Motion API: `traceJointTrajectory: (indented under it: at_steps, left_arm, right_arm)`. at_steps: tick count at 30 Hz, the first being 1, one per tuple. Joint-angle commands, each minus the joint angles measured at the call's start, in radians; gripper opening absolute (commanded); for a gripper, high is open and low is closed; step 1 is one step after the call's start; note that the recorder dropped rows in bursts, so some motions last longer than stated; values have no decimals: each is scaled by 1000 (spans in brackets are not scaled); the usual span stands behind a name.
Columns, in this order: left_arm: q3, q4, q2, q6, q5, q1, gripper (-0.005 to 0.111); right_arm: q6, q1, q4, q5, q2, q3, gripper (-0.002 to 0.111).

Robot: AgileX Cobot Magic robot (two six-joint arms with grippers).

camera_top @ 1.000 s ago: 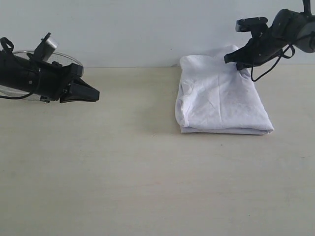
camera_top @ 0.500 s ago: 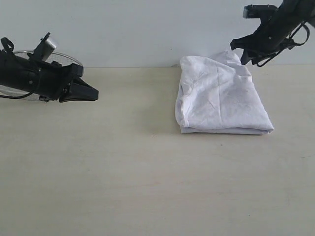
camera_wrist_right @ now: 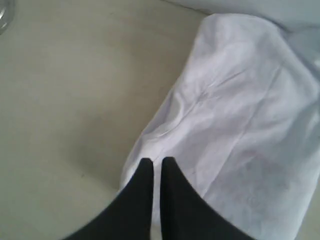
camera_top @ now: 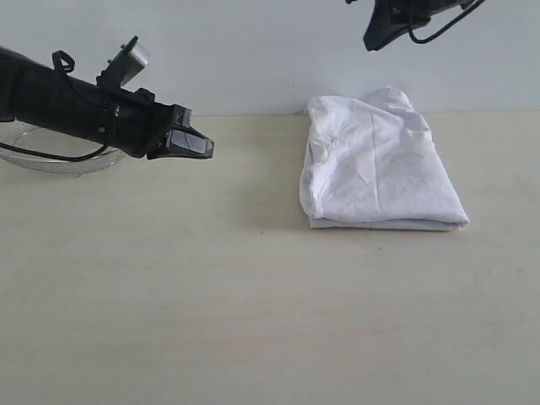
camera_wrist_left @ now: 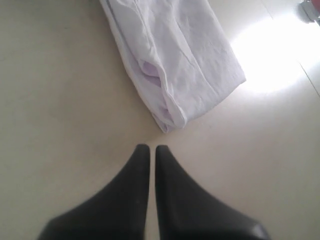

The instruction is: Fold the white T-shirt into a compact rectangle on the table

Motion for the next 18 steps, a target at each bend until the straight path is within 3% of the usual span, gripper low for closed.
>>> traceJointTrajectory:
  at_steps: [1, 7, 12, 18]
  left_arm:
    - [-7, -13, -9, 17, -6, -7, 4]
    - [-5, 24, -9, 17, 17, -7, 4]
    - [39, -34, -9, 34, -33, -11, 4]
    - [116, -247, -9, 247, -49, -29, 4]
  right_arm:
    - [-3, 125, -58, 10, -200, 214, 0]
    - [70, 298, -153, -65, -469, 596, 0]
    - [140, 377, -162, -392, -710, 924, 0]
    - [140, 421, -151, -688, -911, 1284, 0]
